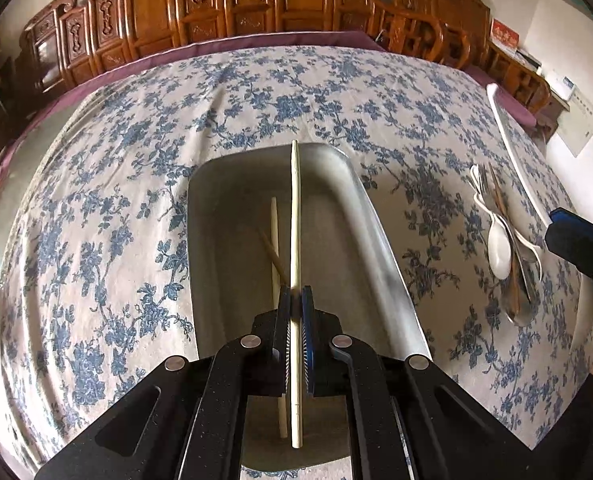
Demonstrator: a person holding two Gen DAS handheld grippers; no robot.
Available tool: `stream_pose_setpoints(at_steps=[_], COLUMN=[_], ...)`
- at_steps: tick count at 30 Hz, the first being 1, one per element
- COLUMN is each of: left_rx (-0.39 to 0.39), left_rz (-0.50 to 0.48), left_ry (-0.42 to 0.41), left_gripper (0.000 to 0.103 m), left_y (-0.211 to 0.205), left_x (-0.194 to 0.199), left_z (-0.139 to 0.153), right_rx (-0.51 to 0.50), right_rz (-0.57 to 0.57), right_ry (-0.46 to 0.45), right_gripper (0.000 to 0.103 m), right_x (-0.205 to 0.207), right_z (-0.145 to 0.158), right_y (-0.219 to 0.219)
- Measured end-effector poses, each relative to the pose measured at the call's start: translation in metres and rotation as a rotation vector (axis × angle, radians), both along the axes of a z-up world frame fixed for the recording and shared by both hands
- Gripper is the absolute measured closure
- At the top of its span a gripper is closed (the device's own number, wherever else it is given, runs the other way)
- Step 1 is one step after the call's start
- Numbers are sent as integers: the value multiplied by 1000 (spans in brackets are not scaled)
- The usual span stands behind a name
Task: Organize utensils
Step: 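Carry the chopstick into the tray and open the left gripper while the right carries the spoon, then lower the white ceramic spoon into the tray and open the right gripper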
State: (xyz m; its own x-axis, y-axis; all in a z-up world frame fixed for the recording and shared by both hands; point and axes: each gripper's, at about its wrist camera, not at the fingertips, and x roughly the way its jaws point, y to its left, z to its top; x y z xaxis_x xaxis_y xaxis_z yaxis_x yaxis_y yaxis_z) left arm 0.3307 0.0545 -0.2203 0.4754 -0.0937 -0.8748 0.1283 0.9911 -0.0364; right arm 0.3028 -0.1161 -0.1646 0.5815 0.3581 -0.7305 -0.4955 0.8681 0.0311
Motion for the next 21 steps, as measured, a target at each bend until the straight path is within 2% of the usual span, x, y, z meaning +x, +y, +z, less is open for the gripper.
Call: stream_pose_setpoints(at_steps=[6, 10, 21], left_rx=[-36, -43, -24], left_rz=[23, 38, 75], left_ry=[-9, -42, -149], left_gripper=[97, 86, 82], left_y=[13, 24, 58], left_x=[-6, -15, -63], left_z=[7, 20, 55], right_rx=[-1, 2, 15], right_rz=[16, 26, 58], right_ry=[10, 23, 60], right_gripper=[92, 92, 92], right_x=[2, 4, 12], right_z=[-1, -3, -14], right_y=[18, 32, 76])
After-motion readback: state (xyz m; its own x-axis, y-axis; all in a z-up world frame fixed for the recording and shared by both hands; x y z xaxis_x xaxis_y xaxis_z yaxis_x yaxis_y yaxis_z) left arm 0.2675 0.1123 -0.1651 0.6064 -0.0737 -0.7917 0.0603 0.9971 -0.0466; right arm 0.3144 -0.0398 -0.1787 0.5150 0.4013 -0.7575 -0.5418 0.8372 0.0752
